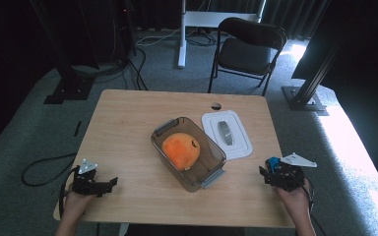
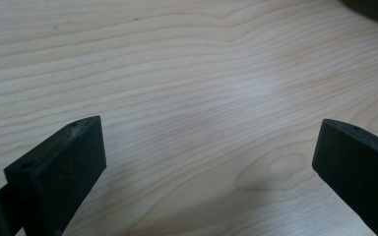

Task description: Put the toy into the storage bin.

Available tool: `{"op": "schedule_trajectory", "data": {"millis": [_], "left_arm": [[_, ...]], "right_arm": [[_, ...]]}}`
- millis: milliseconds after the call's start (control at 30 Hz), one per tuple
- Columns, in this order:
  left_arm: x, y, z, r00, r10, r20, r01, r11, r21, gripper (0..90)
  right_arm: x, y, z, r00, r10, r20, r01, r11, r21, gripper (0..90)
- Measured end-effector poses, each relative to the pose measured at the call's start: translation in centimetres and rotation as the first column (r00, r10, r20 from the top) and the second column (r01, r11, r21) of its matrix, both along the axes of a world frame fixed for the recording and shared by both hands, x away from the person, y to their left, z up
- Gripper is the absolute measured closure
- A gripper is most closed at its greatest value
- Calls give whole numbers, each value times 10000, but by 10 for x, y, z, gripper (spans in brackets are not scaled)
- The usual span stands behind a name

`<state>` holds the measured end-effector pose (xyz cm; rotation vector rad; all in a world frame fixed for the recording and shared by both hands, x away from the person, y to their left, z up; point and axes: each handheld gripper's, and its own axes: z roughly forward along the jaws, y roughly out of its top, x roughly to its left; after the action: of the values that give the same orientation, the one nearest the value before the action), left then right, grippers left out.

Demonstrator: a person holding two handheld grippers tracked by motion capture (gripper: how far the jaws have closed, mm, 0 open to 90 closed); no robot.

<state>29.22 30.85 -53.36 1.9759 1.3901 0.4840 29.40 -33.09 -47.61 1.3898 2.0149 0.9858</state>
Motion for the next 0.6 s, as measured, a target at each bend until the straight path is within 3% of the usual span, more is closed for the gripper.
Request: {"op": "schedule_trajectory", "data": {"millis": [233, 400, 600], "left_arm": [[0, 4, -5, 9994, 216, -256, -211, 9996, 186, 3], [0, 4, -7, 9993, 261, -267, -255, 9994, 230, 3], [2, 6, -9, 9977, 608, -315, -595, 9975, 389, 3]], "right_arm": [[6, -22, -8, 9950, -905, -430, 906, 9959, 12, 125], [9, -29, -19, 9899, -1145, -837, 1140, 9934, -103, 125], [14, -41, -40, 9746, -1661, -1501, 1639, 9861, -271, 128]]}}
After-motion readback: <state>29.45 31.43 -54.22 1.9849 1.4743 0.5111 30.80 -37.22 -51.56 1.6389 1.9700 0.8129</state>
